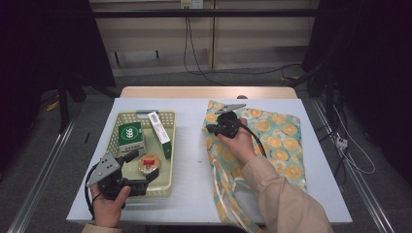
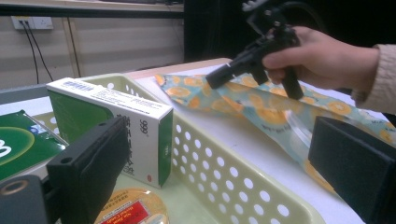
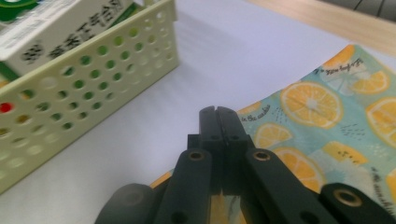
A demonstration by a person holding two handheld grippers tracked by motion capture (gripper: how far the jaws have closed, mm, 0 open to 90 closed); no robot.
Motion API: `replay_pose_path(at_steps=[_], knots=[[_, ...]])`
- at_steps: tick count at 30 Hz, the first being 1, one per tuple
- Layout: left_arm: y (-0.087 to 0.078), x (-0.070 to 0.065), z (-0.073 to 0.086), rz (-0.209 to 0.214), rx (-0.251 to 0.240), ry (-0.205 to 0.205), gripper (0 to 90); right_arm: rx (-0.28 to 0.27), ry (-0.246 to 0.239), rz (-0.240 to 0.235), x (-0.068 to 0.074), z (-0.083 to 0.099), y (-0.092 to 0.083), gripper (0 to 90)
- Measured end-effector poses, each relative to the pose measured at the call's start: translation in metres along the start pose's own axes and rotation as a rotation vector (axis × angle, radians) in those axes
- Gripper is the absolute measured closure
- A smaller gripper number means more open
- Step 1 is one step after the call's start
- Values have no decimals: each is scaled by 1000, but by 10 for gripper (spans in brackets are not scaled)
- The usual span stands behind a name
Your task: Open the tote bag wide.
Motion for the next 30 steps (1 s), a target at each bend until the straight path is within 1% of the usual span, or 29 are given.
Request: replay_pose_path(at_steps=[1, 2, 4, 7, 8, 9, 11, 12, 13, 14, 15, 16, 17, 18, 19, 20, 21, 22, 24, 25, 26, 28, 30], knots=[[0, 0, 0, 6, 5, 4, 52, -9, 16, -9, 0, -5, 2, 900], [0, 0, 0, 2, 6, 1, 52, -17, 26, -14, -1, -10, 5, 900], [0, 0, 0, 2, -2, -7, 52, -18, -6, 20, -4, -19, 11, 900], [0, 0, 2, 3, 13, -2, 52, -35, -9, 35, -6, -36, 19, 900], [0, 0, 3, -2, 20, 6, 52, -52, -7, 39, -7, -43, 22, 900], [-1, 1, 2, -11, 15, 4, 53, -63, 2, 39, -8, -48, 24, 900], [-3, 2, 0, -15, 10, 3, 53, -51, 9, 43, -11, -53, 30, 900], [-3, 2, -1, -20, 5, 5, 53, -41, 1, 44, -12, -53, 32, 900], [-2, 2, -2, -17, 5, 4, 52, -35, 4, 29, -13, -53, 35, 855], [-1, 2, -1, -14, 6, 5, 52, -40, 5, 38, -15, -53, 35, 765], [-1, 2, -1, -11, 9, 7, 52, -48, 0, 59, -17, -53, 34, 599], [0, 1, 0, -7, 11, 3, 52, -49, -10, 65, -17, -53, 34, 463], [1, 1, 1, -3, 15, 5, 52, -45, -22, 79, -17, -53, 33, 454], [2, 1, 2, -2, 18, 2, 52, -43, -23, 77, -16, -52, 30, 443], [2, 1, 2, -2, 18, 3, 52, -37, -19, 61, -13, -50, 27, 389], [3, 1, 1, 0, 12, -8, 52, -35, -6, 52, -11, -49, 23, 348], [4, 1, 1, 3, 10, -6, 52, -35, 1, 39, -9, -48, 19, 346], [4, 0, 0, 2, 10, -5, 52, -36, -9, 29, -7, -46, 14, 335], [5, -1, -1, 9, 6, -4, 52, -43, -18, 28, -5, -42, 2, 273], [5, -1, -1, 11, 5, -9, 52, -35, -16, 20, -4, -39, -3, 261], [6, -1, -1, 14, 5, -9, 52, -32, -23, 22, -2, -35, -10, 251], [6, -2, 0, 20, 12, -1, 52, -43, -42, 18, 1, -28, -22, 231], [6, -2, 0, 25, 8, -6, 52, -50, -35, 4, 4, -20, -33, 220]])
Point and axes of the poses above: each handheld gripper's, and its own axes: y roughly forward along the jaws, z roughly out of its underside, x roughly to its left, the point moved 10 cm from there along y, roughly forward along the jaws, and after that the axes turned 14 degrees about y, right-handed, at the moved point
